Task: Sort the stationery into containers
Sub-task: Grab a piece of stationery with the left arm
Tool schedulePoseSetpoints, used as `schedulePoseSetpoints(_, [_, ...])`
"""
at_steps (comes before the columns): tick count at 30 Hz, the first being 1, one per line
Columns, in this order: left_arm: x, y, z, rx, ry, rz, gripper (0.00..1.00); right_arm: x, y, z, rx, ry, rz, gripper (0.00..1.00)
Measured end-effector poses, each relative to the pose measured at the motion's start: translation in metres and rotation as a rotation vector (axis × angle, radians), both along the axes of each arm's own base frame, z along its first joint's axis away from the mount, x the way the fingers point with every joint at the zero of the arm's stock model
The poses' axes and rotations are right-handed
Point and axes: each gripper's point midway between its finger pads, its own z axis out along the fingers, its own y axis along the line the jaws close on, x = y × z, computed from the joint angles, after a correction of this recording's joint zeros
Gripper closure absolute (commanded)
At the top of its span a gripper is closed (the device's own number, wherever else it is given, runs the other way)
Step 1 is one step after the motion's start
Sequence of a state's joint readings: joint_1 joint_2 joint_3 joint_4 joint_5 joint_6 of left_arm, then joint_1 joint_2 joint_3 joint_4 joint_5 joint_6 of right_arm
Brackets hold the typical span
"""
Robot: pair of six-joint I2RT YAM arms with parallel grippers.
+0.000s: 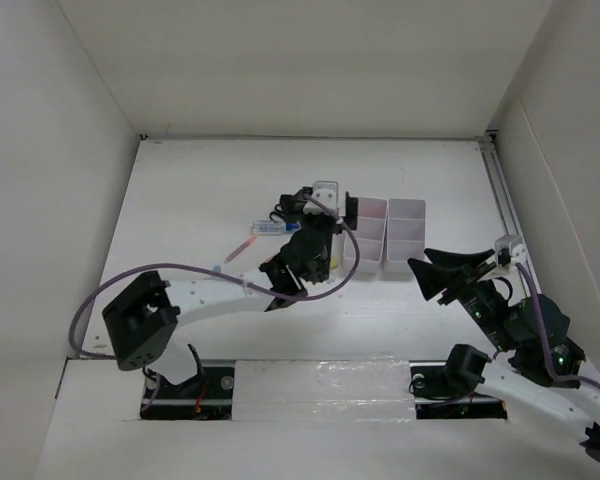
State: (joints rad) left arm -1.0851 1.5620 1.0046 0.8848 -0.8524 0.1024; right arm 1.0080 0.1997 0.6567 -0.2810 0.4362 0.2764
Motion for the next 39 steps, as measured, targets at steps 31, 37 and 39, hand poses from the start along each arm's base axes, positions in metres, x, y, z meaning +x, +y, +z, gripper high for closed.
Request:
schedulePoseSetpoints(31, [-0.009,0.178,-0.168,-0.086,0.840,0.221,0.01,-0.005,0.046,-0.011,-0.145,-0.045,0.180,0.40])
schedulePoseSetpoints(37, [-0.012,0.145,-0.170,-0.055,0.802,0.018,0.01,-0.018,0.048,-0.005,-0.127,-0.093,0.244,0.40])
schedulePoseSetpoints(39, [-0.015,0.139,-0.184,-0.036,0.810,-0.028,0.01,-0.022,0.050,-0.003,-0.124,-0.105,0.267,0.40])
